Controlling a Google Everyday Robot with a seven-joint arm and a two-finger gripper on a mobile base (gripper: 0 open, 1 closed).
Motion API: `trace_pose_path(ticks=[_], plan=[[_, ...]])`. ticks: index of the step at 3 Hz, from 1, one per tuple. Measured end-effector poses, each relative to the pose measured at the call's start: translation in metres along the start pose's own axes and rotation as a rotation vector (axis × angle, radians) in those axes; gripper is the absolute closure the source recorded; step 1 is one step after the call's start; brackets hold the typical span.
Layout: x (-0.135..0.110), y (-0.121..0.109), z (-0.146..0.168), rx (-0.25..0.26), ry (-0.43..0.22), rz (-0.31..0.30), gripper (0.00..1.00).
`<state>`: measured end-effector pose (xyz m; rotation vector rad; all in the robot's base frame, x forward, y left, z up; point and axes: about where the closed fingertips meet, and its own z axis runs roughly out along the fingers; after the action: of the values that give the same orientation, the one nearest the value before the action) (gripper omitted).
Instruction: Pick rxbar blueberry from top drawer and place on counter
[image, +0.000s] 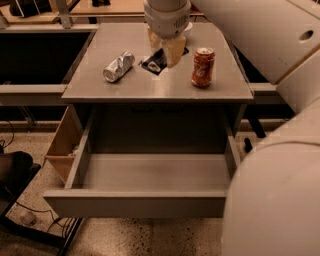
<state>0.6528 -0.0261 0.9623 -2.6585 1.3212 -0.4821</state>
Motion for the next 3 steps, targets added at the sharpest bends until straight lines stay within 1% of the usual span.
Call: trace_pose_path(ticks=[1,2,3], plan=[[0.018,-0.056,-0.011,0.164,-0.022,0.025,1.00],[0.028,-0.111,0.016,0.306,-0.062,0.090,1.00],[0.026,-0.134,0.056,0.325,-0.099,0.121,1.00]])
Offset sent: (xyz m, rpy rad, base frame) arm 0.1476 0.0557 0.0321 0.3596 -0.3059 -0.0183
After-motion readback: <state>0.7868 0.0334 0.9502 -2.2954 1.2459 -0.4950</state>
